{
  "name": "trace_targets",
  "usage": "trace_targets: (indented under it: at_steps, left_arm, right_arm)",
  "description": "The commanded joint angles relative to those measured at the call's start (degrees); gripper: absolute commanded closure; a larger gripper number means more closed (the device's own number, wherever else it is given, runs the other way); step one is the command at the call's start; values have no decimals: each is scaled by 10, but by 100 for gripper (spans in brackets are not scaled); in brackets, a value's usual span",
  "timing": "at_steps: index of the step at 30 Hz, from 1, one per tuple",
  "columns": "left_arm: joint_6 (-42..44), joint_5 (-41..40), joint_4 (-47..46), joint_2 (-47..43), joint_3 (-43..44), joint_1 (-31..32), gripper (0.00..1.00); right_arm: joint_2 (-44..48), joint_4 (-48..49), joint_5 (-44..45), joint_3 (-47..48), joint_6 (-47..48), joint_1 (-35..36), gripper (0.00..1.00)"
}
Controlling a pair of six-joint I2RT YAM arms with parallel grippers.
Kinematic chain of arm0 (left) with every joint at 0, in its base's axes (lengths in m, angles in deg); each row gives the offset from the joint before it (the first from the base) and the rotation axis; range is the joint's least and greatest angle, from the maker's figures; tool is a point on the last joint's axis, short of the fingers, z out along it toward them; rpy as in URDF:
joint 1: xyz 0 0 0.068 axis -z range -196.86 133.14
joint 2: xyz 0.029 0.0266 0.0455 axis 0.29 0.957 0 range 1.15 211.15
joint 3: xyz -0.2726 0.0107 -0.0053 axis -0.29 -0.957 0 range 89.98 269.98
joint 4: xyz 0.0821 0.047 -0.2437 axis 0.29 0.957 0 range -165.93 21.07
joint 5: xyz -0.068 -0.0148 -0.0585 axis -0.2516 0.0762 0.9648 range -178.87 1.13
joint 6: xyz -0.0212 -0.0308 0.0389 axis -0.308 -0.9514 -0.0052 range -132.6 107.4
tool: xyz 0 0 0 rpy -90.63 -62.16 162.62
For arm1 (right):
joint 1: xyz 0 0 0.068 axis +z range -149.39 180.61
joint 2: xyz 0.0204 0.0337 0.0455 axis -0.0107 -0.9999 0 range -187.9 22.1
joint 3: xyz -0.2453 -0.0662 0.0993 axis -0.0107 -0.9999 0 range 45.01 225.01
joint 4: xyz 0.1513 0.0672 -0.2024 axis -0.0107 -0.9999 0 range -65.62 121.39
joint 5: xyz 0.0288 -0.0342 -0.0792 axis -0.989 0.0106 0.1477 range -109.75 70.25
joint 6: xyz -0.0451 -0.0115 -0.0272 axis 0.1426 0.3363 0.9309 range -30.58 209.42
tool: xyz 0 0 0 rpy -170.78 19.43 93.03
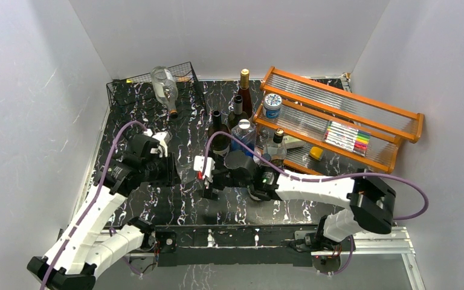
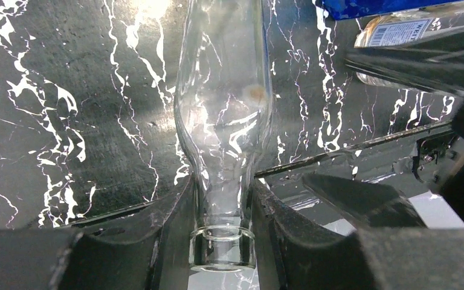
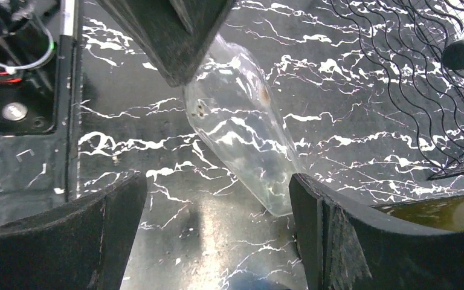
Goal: Take the wine bottle off the wine rack
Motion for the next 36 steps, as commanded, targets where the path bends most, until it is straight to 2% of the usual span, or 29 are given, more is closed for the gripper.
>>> trace_targets:
  at_steps: [1,9,13,15,18,20,24,28,32,36]
  left_arm:
    - [9,-7,5,-27,29,3,100]
    - [13,49,-5,-21,44,2,100]
    - [10,73,-10,-17,52,3,100]
    - [13,78,-6,-9,60,3,100]
    - [18,67,-1,-3,71,3,99]
    - [18,55,-2,1,76,2,91]
    - [8,45,-21,3,76,2,67]
    - [1,18,-46,-8,65,3,44]
    - [-1,-10,-79,-37,37,3,40]
    - [-13,-13,-124,-75,3,3,41]
  right_arm:
    - [-32,171,20,-11,11,2,2]
    - [-103,235,38,11,-19,3,2]
    - [-120,267,13,8,-30,3,2]
    - [-128,276,-2,10,-40,3,7]
    - [-133,264,-22,21,-54,3,24]
    - [-134,259,-25,24,-69,3,38]
    - [-131,272,-27,12,-98,3,56]
    - [-124,296,-19,-10,-129,3,60]
    - [-117,312,-6,-26,-145,3,62]
    - [-115,309,3,-29,-151,4,62]
